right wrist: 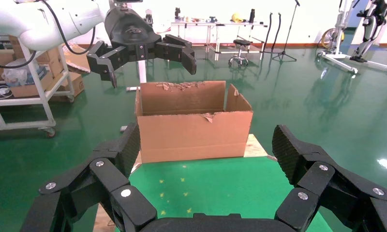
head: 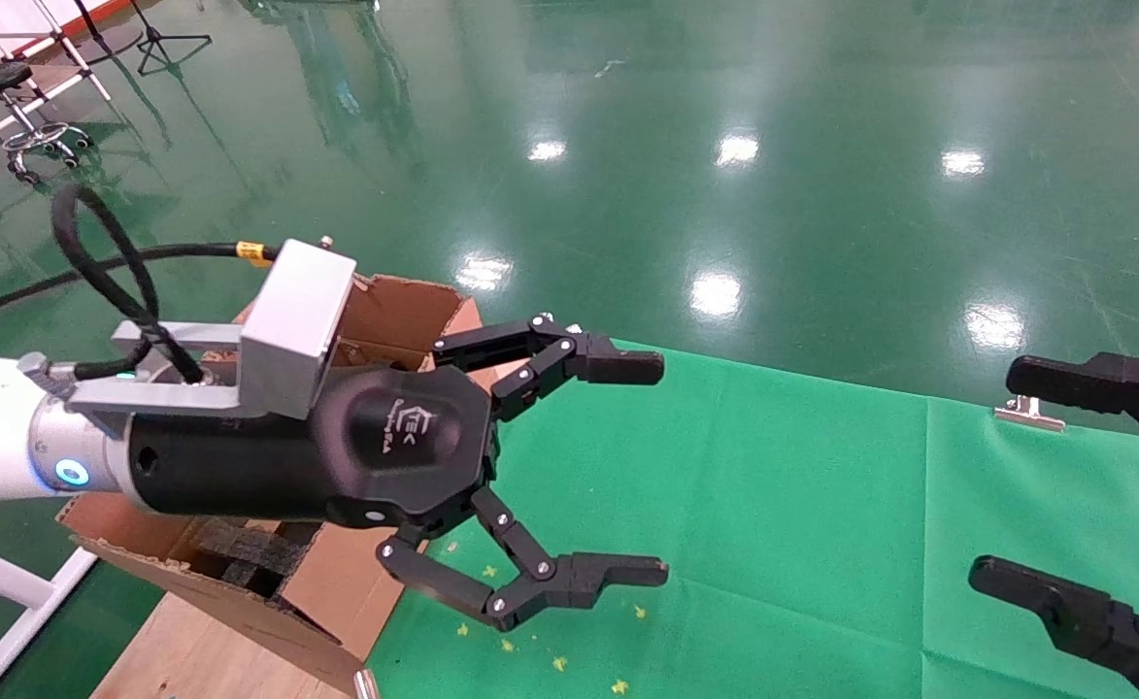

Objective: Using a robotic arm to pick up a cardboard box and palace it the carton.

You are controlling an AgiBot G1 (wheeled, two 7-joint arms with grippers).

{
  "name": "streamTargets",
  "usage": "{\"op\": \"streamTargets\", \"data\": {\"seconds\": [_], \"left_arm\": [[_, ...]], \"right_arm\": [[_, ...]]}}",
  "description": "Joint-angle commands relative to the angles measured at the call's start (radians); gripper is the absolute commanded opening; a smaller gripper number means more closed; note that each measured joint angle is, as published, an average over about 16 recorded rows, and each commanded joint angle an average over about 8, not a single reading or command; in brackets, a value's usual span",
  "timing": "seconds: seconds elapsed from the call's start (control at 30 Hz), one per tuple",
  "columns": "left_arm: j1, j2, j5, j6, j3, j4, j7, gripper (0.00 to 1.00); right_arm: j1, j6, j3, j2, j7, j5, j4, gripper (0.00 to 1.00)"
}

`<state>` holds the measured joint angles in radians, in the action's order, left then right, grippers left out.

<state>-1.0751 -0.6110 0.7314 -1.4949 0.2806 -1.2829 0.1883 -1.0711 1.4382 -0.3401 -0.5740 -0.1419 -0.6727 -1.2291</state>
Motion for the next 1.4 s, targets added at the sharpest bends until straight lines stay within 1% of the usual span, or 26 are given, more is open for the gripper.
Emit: {"op": "streamTargets", "data": {"seconds": [0.03,1.4], "left_arm": [[0.000,0.000,0.000,0.000,0.000,0.000,0.000,1.00],[-0.001,0.000,0.001,0.000,0.001,0.001,0.000,1.00]], "right_arm": [[0.000,0.000,0.000,0.000,0.000,0.000,0.000,1.00],[0.000,0.000,0.000,0.000,0.000,0.000,0.000,1.00]]}}
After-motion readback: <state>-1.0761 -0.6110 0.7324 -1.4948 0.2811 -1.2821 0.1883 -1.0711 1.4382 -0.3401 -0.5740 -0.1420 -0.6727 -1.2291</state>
